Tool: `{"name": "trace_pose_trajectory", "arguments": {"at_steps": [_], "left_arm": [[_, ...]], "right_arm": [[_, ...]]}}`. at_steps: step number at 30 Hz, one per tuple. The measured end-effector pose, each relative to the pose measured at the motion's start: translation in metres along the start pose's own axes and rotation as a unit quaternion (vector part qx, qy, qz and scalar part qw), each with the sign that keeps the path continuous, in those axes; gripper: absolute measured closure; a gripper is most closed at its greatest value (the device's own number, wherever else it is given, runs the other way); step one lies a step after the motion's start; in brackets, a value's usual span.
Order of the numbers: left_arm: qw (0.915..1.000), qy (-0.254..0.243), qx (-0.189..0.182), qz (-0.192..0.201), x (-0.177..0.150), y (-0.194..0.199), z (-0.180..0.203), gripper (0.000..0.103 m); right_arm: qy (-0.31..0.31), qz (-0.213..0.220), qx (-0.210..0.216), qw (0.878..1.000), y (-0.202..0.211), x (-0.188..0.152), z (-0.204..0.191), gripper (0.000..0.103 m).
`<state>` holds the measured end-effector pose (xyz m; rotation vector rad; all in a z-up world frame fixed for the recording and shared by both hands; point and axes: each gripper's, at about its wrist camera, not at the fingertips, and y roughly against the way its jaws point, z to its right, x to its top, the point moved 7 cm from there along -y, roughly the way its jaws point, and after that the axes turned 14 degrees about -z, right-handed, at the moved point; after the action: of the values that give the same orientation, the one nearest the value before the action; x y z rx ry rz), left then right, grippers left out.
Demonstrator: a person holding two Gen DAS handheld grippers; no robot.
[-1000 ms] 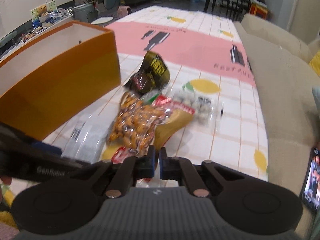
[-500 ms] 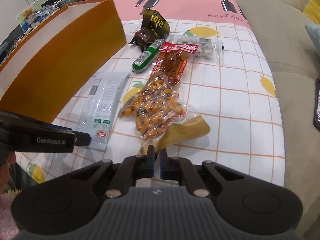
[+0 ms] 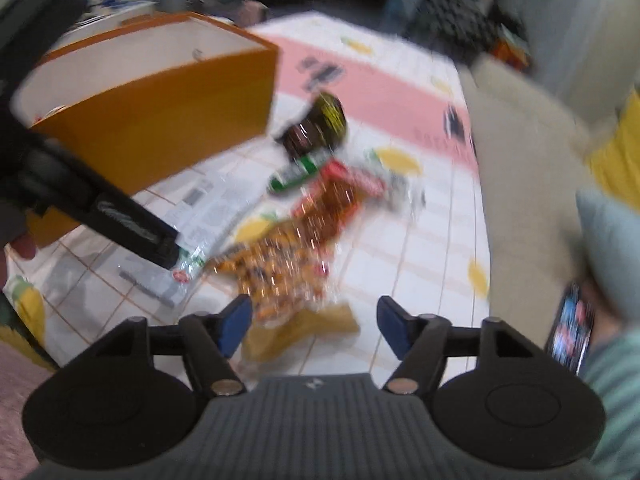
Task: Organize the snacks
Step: 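Grasp the clear bag of spiced nuts with the right tool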
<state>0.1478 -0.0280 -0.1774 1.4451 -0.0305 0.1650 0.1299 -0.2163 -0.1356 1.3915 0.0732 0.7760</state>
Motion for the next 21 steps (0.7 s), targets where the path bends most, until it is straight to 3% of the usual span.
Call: {"name": "trace_pose_trajectory", "arguments": {"at_steps": [6, 12, 17, 21], "left_arm": [[0.9999, -0.006, 0.012, 0.003, 0.003, -0.004, 0.002, 0.019], [0.9999, -0.006, 0.01, 0.001, 0.007, -0.009, 0.0, 0.02], [0.9999, -0.007, 0.006, 0.004, 0.011, -0.012, 0.003, 0.019], [0.9997, -0.015, 0.017, 0.004, 0.014, -0.016, 0.006, 0.019]], "right_arm": [[0.124, 0.027, 0.0, 0.992, -0.023, 0.01, -0.019, 0.033], [0.082, 0.003, 0.062, 0.995, -0.054, 0.025, -0.01, 0.032], [0.101, -0.01, 0.082, 0.991, -0.071, 0.024, -0.013, 0.025], [0.06, -0.032, 0.113, 0.991, -0.075, 0.025, -0.005, 0.031]]}}
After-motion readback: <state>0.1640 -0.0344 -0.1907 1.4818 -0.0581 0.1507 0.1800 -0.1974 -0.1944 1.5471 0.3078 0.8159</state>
